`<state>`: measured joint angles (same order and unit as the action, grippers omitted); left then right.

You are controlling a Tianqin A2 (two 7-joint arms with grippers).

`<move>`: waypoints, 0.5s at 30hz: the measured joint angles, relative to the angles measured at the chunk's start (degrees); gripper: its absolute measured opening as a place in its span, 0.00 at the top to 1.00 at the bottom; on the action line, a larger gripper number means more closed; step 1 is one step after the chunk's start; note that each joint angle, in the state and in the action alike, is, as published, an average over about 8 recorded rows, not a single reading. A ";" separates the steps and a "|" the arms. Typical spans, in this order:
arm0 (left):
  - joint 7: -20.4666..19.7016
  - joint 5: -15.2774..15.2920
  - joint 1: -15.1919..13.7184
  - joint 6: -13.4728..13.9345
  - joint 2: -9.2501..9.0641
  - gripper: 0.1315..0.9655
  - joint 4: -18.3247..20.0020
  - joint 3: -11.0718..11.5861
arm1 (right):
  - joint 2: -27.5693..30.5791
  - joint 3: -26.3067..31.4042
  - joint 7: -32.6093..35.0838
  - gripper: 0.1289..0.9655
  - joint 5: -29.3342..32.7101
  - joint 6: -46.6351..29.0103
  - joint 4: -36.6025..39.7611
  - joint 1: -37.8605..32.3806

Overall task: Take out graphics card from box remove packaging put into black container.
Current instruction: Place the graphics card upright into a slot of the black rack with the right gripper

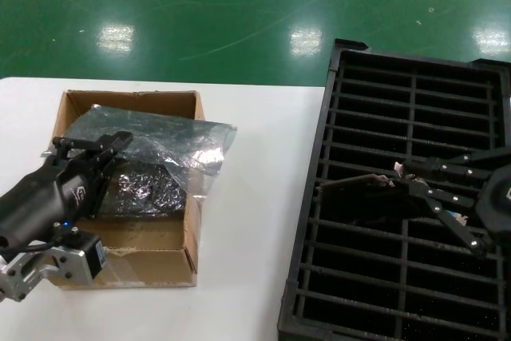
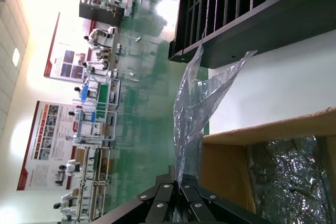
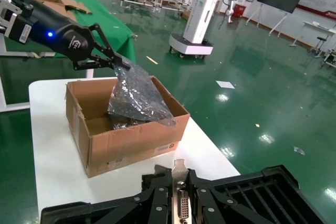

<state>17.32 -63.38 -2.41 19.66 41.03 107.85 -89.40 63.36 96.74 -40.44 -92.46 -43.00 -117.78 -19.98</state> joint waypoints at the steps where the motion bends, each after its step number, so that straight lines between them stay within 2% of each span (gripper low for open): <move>1: 0.00 0.00 0.00 0.00 0.00 0.99 0.00 0.00 | 0.21 -0.14 -0.39 0.93 0.32 0.07 0.02 0.16; 15: 0.00 0.00 0.00 0.00 0.00 0.99 0.00 0.00 | 0.60 -0.03 -1.30 0.93 1.01 -0.33 0.08 -0.18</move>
<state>17.32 -63.38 -2.41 19.66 41.03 107.85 -89.40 63.96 96.71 -41.74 -91.45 -43.33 -117.70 -20.16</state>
